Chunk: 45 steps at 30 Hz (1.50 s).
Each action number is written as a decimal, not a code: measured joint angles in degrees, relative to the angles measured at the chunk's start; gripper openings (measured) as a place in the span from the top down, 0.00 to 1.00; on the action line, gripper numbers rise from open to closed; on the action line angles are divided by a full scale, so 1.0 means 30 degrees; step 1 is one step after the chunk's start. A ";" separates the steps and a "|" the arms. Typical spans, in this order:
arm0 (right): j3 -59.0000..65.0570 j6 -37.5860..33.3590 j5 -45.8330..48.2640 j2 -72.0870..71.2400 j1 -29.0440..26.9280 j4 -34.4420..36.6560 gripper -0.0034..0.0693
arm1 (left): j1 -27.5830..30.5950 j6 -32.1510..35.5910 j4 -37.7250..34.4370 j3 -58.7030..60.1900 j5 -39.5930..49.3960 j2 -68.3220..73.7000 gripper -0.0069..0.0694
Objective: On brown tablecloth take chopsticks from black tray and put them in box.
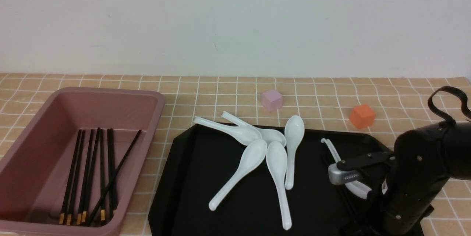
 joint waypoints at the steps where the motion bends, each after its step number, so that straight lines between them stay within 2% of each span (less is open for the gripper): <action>1: 0.0000 0.0017 0.0022 0.0000 -0.0018 -0.0051 0.75 | 0.0000 0.0000 0.0000 0.0000 0.0000 0.0000 0.60; 7: 0.0000 0.0248 0.0080 -0.0180 -0.0018 0.0277 0.76 | 0.0000 0.0000 0.0000 0.0000 0.0000 0.0000 0.60; 11: 0.0253 0.0272 0.0193 -0.0838 0.0000 0.1442 0.76 | 0.0000 0.0000 0.0000 0.0000 0.0000 0.0000 0.60; 20: -0.0752 0.0287 0.3459 -0.4303 0.0000 0.2242 0.76 | 0.0000 0.0000 0.0000 0.0000 0.0000 0.0000 0.60; 25: -0.3228 -0.0149 0.4690 -0.5845 0.0000 0.4324 0.76 | 0.0000 0.0000 0.0000 0.0000 0.0000 0.0000 0.60; 28: -0.5179 -0.1709 0.4354 -0.5967 0.0316 0.6938 0.76 | 0.0000 0.0000 0.0000 0.0000 0.0000 0.0000 0.60; 31: -0.7179 -0.4019 0.3204 -0.5249 0.1697 1.0232 0.76 | 0.0000 0.0000 0.0000 0.0000 0.0000 0.0000 0.60; 35: -0.9679 -0.5878 0.1820 -0.3097 0.4304 1.2845 0.76 | 0.0000 0.0000 0.0000 0.0000 0.0000 0.0000 0.60; 40: -1.3227 -0.6537 0.0514 0.0794 0.7180 1.4200 0.76 | 0.0000 0.0000 0.0000 0.0000 0.0000 0.0000 0.60; 45: -1.7559 -0.6708 -0.1569 0.5613 0.9180 1.4623 0.76 | 0.0000 0.0000 0.0000 0.0000 0.0000 0.0000 0.60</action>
